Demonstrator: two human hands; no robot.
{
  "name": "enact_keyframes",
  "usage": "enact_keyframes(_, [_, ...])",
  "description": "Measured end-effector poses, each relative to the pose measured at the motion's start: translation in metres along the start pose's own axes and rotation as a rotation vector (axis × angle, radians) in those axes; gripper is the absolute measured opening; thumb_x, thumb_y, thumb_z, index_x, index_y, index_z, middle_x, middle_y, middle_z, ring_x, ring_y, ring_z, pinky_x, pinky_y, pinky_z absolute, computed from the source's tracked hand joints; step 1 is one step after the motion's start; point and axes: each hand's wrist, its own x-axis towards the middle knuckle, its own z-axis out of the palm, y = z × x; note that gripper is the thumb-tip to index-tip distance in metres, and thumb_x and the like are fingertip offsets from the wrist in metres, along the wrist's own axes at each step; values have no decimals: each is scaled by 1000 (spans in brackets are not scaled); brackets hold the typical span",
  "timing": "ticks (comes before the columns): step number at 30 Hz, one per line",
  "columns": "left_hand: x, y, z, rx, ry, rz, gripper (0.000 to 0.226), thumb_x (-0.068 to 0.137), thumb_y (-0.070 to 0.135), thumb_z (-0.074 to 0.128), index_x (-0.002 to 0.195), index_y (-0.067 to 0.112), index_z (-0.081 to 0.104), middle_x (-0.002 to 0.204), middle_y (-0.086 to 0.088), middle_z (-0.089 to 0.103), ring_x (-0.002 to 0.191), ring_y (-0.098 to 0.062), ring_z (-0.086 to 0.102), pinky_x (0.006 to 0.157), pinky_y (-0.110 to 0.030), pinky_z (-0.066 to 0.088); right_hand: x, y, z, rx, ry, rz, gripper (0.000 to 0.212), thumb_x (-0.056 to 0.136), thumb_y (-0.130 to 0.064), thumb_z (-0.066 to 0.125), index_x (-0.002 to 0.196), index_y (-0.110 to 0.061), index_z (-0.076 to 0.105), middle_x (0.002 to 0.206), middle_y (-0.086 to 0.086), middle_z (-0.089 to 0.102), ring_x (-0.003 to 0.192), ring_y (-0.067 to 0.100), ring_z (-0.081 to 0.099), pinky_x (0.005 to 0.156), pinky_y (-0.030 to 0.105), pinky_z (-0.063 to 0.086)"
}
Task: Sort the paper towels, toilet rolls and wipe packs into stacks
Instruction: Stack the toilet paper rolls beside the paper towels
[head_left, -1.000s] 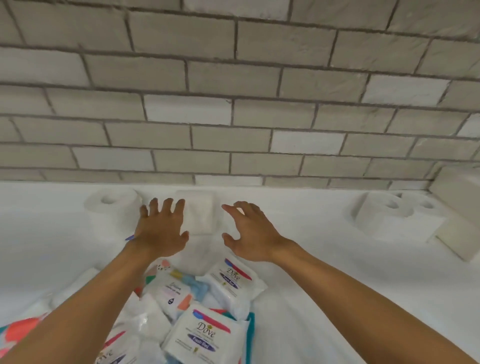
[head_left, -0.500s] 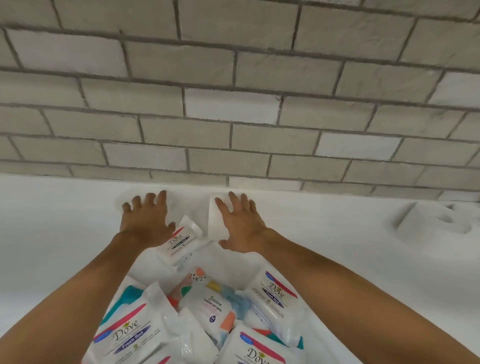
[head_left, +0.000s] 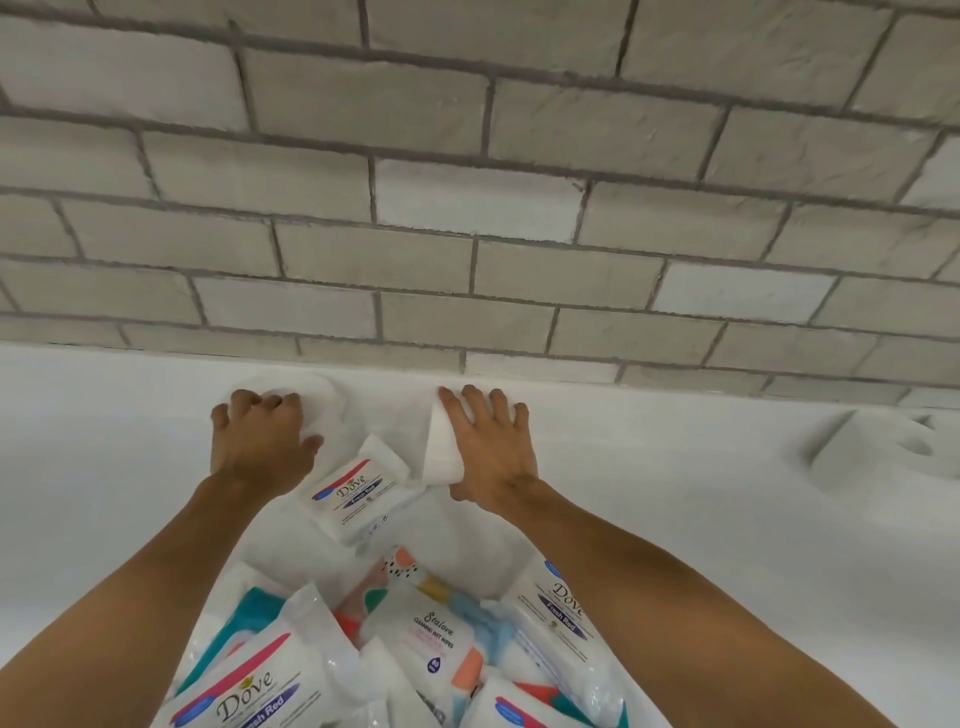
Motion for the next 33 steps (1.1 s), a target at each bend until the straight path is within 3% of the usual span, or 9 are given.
enact_keyframes(5, [-9,4,1,-48,63,-60,51,84,43,63,123,11,60,119,-11,65,109,-36,45,93,-47,36,-11,4,5,100,65,51,122,57,-47,84,151,-26,9,149,3,23,134,33,25,105,50,29])
enact_keyframes(13, [-27,17,-6,-200,196,-17,50,81,32,71,124,9,61,114,-16,68,105,-38,45,88,-48,38,-37,20,2,351,236,173,118,49,-53,79,146,-28,18,141,-1,37,123,25,38,97,45,40])
enact_keyframes(19, [-38,34,-26,-351,362,41,53,77,27,79,123,7,60,111,-21,66,103,-41,44,86,-52,41,-66,34,-9,569,365,238,118,49,-54,82,147,-28,23,142,-5,37,129,19,35,101,40,38])
enact_keyframes(26, [-61,78,-62,-654,326,124,73,68,40,84,129,30,44,102,13,63,115,-23,40,93,-40,26,-95,52,-30,862,567,259,111,48,-48,89,142,-26,34,135,-10,45,126,9,41,107,37,39])
enact_keyframes(30, [-78,104,-71,-800,267,199,77,64,41,86,127,35,41,97,17,61,111,-13,40,90,-31,22,-115,71,-40,1020,635,251,107,52,-46,92,141,-26,35,138,-9,46,130,12,44,108,38,42])
enact_keyframes(33, [-91,128,-76,-852,252,264,78,62,42,87,125,39,42,93,22,63,107,-8,39,91,-28,20,-135,86,-46,1083,674,260,100,57,-33,93,139,-24,36,136,-12,48,127,4,46,106,21,42])
